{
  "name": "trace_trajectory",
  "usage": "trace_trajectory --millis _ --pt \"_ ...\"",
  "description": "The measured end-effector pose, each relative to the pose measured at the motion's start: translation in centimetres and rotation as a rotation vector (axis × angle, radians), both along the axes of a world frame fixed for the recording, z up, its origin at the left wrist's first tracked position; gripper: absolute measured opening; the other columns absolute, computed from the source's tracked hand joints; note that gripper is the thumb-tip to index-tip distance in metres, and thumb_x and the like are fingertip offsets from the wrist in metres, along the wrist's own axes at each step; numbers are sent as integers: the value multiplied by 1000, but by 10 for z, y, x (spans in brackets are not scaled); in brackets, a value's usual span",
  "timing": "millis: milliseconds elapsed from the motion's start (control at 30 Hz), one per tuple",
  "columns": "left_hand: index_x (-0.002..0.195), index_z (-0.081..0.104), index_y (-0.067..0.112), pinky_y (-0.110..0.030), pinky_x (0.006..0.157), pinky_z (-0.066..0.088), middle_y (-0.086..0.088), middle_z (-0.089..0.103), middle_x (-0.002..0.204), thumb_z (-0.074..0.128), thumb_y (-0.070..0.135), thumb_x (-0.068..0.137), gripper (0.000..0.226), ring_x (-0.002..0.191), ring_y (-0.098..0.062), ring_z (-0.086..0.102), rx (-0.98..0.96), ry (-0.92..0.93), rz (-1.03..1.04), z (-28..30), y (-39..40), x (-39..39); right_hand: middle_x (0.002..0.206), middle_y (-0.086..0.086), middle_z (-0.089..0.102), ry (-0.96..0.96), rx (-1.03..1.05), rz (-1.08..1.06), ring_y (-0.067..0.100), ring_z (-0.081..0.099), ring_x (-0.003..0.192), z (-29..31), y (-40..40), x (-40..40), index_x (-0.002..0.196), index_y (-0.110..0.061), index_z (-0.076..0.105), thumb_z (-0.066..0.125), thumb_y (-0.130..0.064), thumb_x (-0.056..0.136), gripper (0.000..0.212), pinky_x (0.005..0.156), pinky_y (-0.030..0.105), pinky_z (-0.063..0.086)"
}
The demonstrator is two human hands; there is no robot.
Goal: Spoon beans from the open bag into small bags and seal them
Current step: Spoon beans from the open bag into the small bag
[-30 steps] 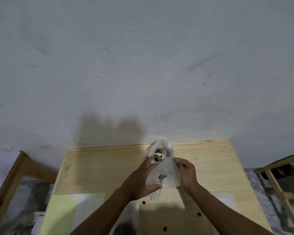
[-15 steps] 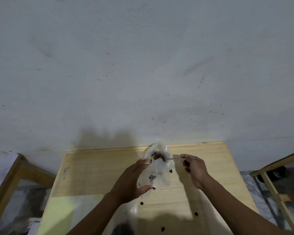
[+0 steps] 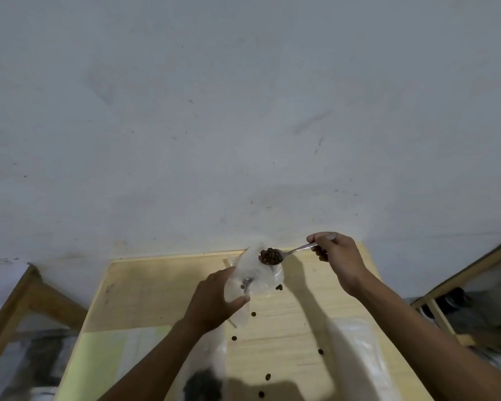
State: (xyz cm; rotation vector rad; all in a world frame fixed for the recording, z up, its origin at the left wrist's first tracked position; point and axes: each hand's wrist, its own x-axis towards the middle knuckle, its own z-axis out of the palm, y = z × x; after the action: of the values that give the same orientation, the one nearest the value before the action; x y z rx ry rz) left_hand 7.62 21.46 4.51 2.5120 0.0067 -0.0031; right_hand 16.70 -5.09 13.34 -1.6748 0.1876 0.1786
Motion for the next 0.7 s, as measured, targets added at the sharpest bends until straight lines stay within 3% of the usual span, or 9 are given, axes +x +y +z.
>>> trace_trajectory --millis 100,233,400,500,600,700 --pt "134 51 28 -27 89 48 10 63 125 61 67 71 75 111 -13 60 11 -17 -33 7 -8 -1 79 -1 68 -76 -127 115 12 55 72 9 10 -14 85 -7 74 53 -10 96 24 67 24 44" --pt "137 51 15 -39 90 52 -1 64 126 60 69 71 86 109 -21 62 15 -68 -39 9 -15 -5 96 -7 74 -259 -403 335 0 63 83 27 14 -23 94 -18 76 58 -24 96 20 77 21 46" --pt "129 52 32 -39 83 54 14 66 112 66 64 72 67 98 -12 63 -107 -47 13 20 -19 -4 102 -7 71 -481 -579 431 8 63 86 70 11 -14 103 -19 76 60 -27 96 19 75 15 45" --pt "127 53 33 -37 86 54 16 66 112 71 58 73 62 99 -11 63 -177 -41 84 25 -19 -5 97 -10 72 -498 -503 363 3 63 84 86 4 -8 101 -17 76 62 -26 95 18 74 9 45" --pt "118 57 32 -32 80 52 18 66 99 77 41 76 47 91 -12 64 -246 -44 147 31 -20 -9 87 -4 72 -400 -263 205 6 61 76 84 -4 -4 98 -12 75 63 -25 94 18 72 19 48" --pt "122 57 22 -24 75 46 15 63 100 79 33 78 50 89 -13 63 -272 -70 192 34 -20 -16 78 2 65 -227 -16 -21 11 56 71 57 -10 -6 93 -10 73 60 -20 94 16 67 23 47"
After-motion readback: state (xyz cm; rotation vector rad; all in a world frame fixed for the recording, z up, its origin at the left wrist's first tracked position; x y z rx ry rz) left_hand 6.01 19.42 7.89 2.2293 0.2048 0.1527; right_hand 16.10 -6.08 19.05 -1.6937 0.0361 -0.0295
